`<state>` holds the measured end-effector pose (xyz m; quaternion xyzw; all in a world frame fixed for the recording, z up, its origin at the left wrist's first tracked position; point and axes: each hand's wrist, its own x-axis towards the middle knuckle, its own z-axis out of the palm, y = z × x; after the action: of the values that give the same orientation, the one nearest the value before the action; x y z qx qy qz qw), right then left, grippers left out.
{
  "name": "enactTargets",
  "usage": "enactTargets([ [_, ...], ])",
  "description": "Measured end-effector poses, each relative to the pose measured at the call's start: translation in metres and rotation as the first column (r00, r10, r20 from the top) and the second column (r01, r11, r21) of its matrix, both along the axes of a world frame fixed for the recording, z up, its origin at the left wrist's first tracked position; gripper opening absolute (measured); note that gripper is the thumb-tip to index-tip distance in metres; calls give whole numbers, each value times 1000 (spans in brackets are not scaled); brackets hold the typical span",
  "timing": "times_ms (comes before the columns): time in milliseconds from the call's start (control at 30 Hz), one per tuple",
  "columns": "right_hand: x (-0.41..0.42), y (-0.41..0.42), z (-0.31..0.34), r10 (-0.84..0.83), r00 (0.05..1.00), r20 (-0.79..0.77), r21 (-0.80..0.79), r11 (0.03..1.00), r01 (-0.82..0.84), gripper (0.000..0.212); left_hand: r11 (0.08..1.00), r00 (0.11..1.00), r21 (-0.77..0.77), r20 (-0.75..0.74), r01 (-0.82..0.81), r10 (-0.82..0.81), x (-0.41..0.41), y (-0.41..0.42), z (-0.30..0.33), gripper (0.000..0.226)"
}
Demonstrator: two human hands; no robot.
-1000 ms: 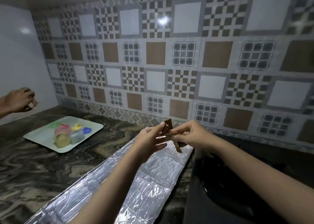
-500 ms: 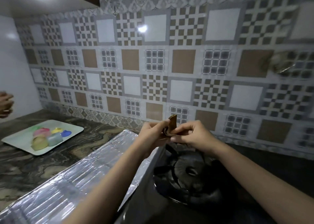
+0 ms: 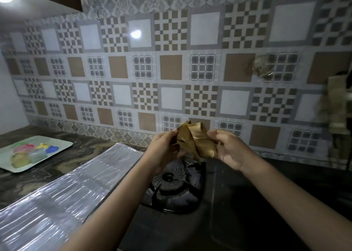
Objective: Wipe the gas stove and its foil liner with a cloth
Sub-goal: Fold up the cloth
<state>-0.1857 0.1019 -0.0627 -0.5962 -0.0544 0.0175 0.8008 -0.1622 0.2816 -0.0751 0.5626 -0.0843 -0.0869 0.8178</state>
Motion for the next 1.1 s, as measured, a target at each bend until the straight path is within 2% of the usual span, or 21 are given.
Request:
enactTargets([
  [67,-6,-16,1,-17,996,-91,120,992,28,25,999,1000,-35,6,-5,6,-6,-12,3,25],
  [167,-13,-41,3,-37,979,-202,302,948,98,35,1000,1000,1,14,-10,10,-11,-31,10,20],
  [233,-16,-53,7,-1,975,-223,364,928,84,59,998,999,52,28,-23,22,-13,-41,16,20],
  [267,-14,-58,8,-2,978,-207,315,947,69,65,996,999,86,41,-29,25,-14,-46,19,24],
  [333,-11,-65,10,-69,986,-150,105,991,85,56,990,996,138,78,-42,31,-17,-55,26,25],
  [433,-3,-75,14,-256,964,-73,-120,962,247,56,954,981,282,189,-101,48,-16,-62,34,15],
  [467,0,-80,18,-303,952,-35,-180,939,292,54,930,967,344,251,-131,43,-12,-66,38,13],
  [567,2,-96,32,-366,916,168,-392,827,402,25,850,915,490,402,-194,-22,1,-74,54,30],
  [700,3,-117,58,-253,871,421,-597,646,476,19,668,808,678,557,-308,-192,19,-95,84,29],
  [800,10,-134,78,-169,838,519,-670,529,521,22,567,729,724,621,-394,-287,33,-119,104,25],
  [867,15,-145,91,-147,811,566,-690,453,564,25,546,691,739,630,-394,-355,44,-138,116,17],
  [933,20,-154,101,-124,779,615,-672,436,599,31,530,652,741,646,-412,-397,57,-154,123,12],
  [1000,28,-166,109,-102,722,684,-621,437,651,33,538,616,715,682,-447,-394,71,-170,128,13],
  [1100,46,-185,112,-56,638,768,-576,374,727,25,612,584,627,751,-482,-308,91,-187,130,22],
])
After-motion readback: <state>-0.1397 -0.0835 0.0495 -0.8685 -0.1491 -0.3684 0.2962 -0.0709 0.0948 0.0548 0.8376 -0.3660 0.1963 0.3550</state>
